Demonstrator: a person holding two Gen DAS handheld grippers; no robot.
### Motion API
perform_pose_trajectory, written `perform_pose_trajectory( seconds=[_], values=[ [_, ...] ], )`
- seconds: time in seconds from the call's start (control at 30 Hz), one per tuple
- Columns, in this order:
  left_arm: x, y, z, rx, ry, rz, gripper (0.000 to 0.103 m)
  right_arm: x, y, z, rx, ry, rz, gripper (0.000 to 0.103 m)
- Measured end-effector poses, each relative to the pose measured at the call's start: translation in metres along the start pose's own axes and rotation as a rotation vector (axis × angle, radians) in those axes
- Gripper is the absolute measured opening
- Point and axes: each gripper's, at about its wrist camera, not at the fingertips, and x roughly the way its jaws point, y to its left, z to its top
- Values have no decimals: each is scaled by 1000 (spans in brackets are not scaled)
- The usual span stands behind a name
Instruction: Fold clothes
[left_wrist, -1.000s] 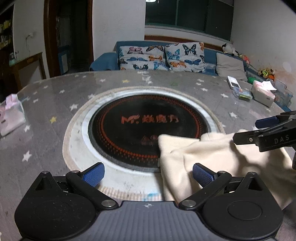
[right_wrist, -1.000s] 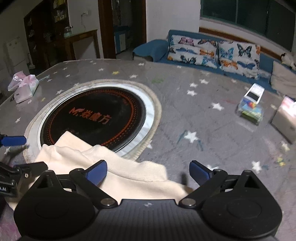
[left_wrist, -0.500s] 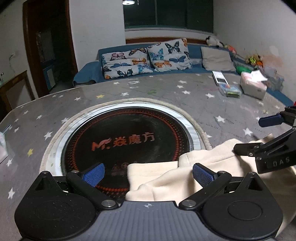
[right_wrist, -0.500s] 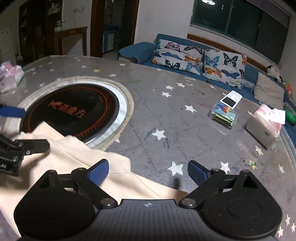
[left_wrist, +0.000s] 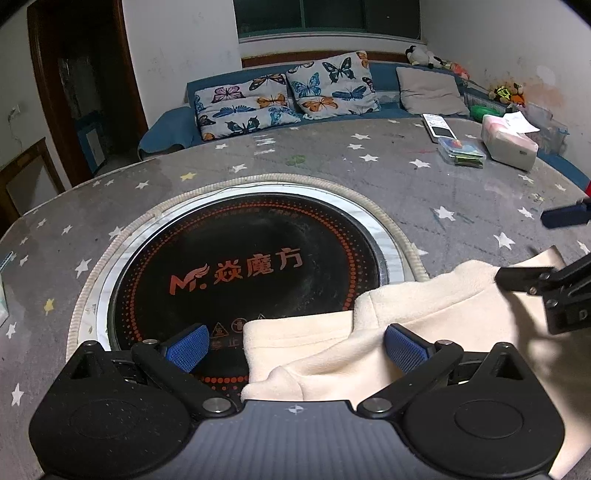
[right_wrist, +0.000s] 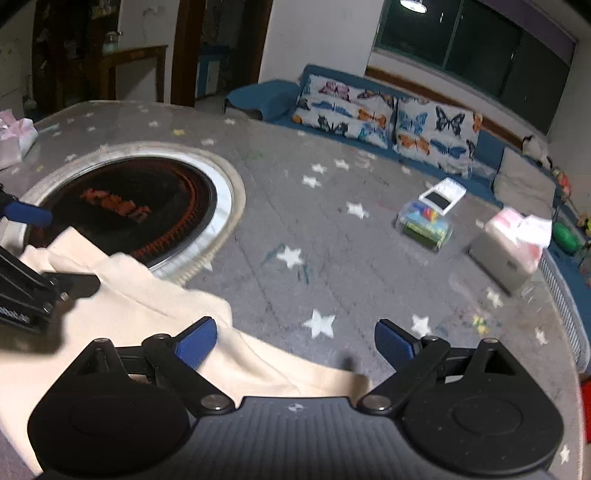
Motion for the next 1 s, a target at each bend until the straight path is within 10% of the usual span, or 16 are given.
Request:
perform_pose_trajectory(
  seconds=[1.0],
  values=[
    [-62,22,-37,-88,-46,52,103,-86,14,-52,-21,-98,-20,103]
  ],
)
